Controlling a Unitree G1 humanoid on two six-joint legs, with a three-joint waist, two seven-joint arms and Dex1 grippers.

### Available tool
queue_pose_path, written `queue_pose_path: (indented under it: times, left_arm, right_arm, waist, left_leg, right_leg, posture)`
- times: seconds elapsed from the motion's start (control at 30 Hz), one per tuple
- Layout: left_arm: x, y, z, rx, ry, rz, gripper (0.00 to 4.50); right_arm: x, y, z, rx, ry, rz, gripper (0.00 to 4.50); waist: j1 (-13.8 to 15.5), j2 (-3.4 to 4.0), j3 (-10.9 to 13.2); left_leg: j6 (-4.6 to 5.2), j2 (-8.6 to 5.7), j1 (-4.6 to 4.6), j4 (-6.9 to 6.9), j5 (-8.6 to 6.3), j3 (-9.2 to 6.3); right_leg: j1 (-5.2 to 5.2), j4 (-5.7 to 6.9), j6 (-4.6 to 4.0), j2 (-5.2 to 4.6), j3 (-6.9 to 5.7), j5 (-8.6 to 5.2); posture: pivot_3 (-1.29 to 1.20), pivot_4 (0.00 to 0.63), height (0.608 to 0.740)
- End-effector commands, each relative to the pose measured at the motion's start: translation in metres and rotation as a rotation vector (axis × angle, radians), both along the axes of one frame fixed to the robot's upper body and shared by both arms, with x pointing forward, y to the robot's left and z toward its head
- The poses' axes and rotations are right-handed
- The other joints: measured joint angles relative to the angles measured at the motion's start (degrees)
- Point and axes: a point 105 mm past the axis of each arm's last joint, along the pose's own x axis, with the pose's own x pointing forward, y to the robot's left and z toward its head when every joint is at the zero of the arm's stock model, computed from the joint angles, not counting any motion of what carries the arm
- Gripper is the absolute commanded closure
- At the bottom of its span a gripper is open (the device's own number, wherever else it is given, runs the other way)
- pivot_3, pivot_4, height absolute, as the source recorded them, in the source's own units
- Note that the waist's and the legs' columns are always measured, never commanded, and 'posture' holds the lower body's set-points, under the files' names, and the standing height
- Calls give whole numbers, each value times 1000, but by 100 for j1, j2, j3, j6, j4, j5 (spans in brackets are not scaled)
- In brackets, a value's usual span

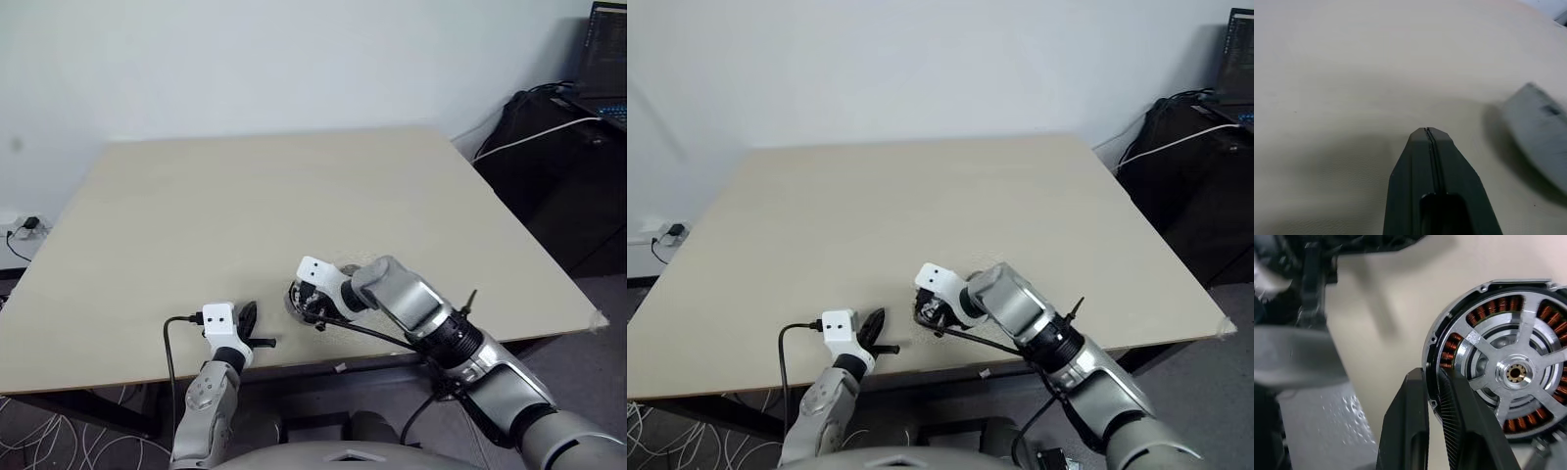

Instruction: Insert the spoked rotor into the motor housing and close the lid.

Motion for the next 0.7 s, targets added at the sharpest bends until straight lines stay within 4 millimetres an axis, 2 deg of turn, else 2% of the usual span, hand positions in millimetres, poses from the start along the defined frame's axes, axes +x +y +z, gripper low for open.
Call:
queue_pose_path:
  times: [0.03, 0.07, 0.17, 0.27, 0.33, 0.5, 0.63, 0.7]
  left_arm:
    - [5, -3, 13, -11, -52, 0, 4500]
    - [5, -3, 13, -10, -51, 0, 4500]
    - [4, -3, 12, -8, -50, -1, 4500]
    - [4, -3, 12, -5, -49, -4, 4500]
    - [4, -3, 12, -4, -49, -6, 4500]
    - [4, -3, 12, -1, -47, -13, 4500]
    - [4, -3, 12, 2, -46, -18, 4500]
    - [4, -3, 12, 3, -47, -19, 4500]
  right_arm:
    - [17, 7, 16, 48, -64, -54, 4388]
    - [18, 10, 16, 58, -63, -63, 3679]
    - [19, 16, 18, 84, -62, -76, 3679]
    - [17, 24, 23, 119, -60, -83, 3121]
    - [14, 29, 29, 154, -58, -75, 2490]
    - [9, 45, 62, 304, -120, -50, 2490]
    - [30, 41, 88, 354, -402, -109, 3339]
    - [45, 30, 97, 339, -566, -169, 3989]
  waist:
    - [-18, 0, 0]
    - [-26, 1, 0]
    - [-42, 2, -1]
    - [-51, 2, -1]
    - [-55, 2, -1]
    - [-70, 3, -1]
    - [-73, 3, -1]
    - [-65, 3, -2]
  left_leg:
    - [0, 0, 0, 0, 0, 0]
    - [-1, 0, 0, 0, 0, 0]
    - [-2, 0, 1, 0, 0, 0]
    - [0, 0, 1, -2, 0, 0]
    - [0, -1, 1, -2, 0, 0]
    - [0, 0, 1, -5, 0, -1]
    - [-6, 0, 2, -6, -3, -1]
    - [-8, -1, 2, -6, -4, -1]
  right_leg:
    - [0, 1, 0, 0, 0, 0]
    - [0, 1, -1, 1, 0, 0]
    - [0, 2, 0, 1, 0, 0]
    - [0, 2, -1, 1, 0, 0]
    - [0, 1, -1, 1, 0, 0]
    - [-2, 1, -1, 2, 1, 0]
    - [-1, 0, 0, 1, 0, -1]
    - [1, -1, 1, 1, -1, -1]
  posture:
    - [0, 0, 740]
    - [0, 0, 740]
    - [0, 0, 740]
    - [0, 0, 740]
    - [0, 0, 740]
    - [0, 0, 740]
    - [0, 0, 740]
    - [0, 0, 740]
